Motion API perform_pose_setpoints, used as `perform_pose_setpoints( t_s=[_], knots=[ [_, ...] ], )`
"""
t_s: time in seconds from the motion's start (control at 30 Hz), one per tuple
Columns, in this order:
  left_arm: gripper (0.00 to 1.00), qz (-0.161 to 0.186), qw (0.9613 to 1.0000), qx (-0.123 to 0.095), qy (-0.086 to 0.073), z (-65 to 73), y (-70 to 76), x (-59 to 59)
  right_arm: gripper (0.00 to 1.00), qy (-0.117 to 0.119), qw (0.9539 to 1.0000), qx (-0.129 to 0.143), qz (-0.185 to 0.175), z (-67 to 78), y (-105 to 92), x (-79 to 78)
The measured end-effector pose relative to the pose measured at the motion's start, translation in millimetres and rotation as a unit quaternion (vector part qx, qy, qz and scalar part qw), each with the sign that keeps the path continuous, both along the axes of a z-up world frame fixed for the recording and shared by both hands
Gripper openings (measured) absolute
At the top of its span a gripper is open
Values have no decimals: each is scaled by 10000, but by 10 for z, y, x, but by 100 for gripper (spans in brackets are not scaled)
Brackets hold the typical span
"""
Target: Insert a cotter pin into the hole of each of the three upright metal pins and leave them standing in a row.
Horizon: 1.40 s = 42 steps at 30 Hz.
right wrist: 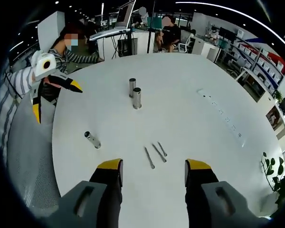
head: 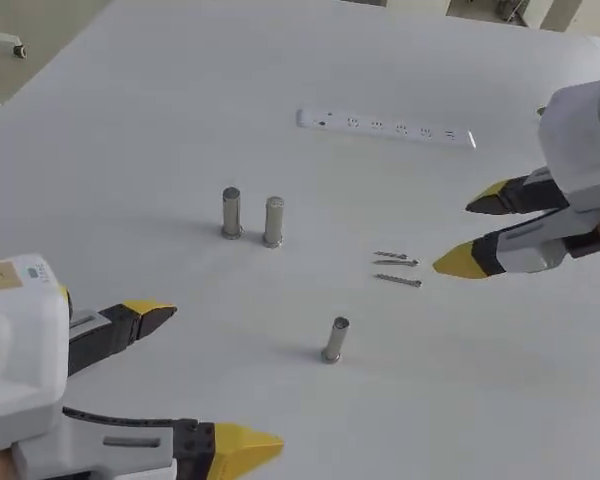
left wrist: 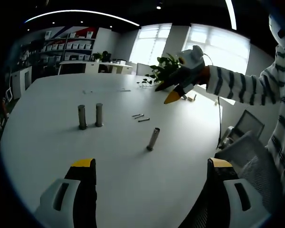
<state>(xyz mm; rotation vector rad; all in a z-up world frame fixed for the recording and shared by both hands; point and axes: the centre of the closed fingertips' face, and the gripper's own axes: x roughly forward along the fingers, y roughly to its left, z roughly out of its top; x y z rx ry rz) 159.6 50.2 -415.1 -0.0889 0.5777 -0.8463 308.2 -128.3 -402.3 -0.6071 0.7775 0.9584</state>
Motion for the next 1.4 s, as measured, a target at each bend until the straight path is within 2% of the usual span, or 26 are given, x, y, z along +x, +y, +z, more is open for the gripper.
perform_pose_setpoints(
  t_s=[0.1, 0.23, 0.33, 0.43, 0.5, 0.73, 0.83, 1.03, 1.13, 1.4],
  knots=[
    [96, -8, 10000, 45, 7, -17, 29, -9, 45, 47, 9999, -79, 99, -38, 10, 51],
    [95, 86, 9999, -71, 11, 17, 55, 6, 37, 54, 9998, -137, 108, -71, 20, 167],
    [95, 118, 9999, -67, 28, 15, 70, 14, 30, 91, 9996, -204, 162, -116, 32, 256],
    [95, 116, 9999, -66, 38, 15, 74, 14, 23, 145, 9989, -338, 290, -168, 41, 307],
    [95, 132, 9999, -86, 37, 14, 77, 23, 22, 100, 9985, -431, 325, -200, 52, 364],
    [95, 171, 9998, -78, 106, -40, 96, 48, 9, 159, 9959, -657, 602, -340, 145, 449],
    [95, 197, 9997, -120, 77, -20, 103, 66, 0, 184, 9930, -846, 800, -430, 167, 469],
    [94, 281, 9994, -187, -33, 43, 127, 170, 0, 471, 9857, -1126, 1165, -643, 196, 407],
    [94, 257, 9994, -215, -60, 52, 99, 178, 0, 428, 9792, -1441, 1365, -743, 179, 433],
    [94, 236, 9994, -253, 28, -15, 50, 156, 0, 476, 9734, -1613, 1558, -849, 178, 505]
  ],
)
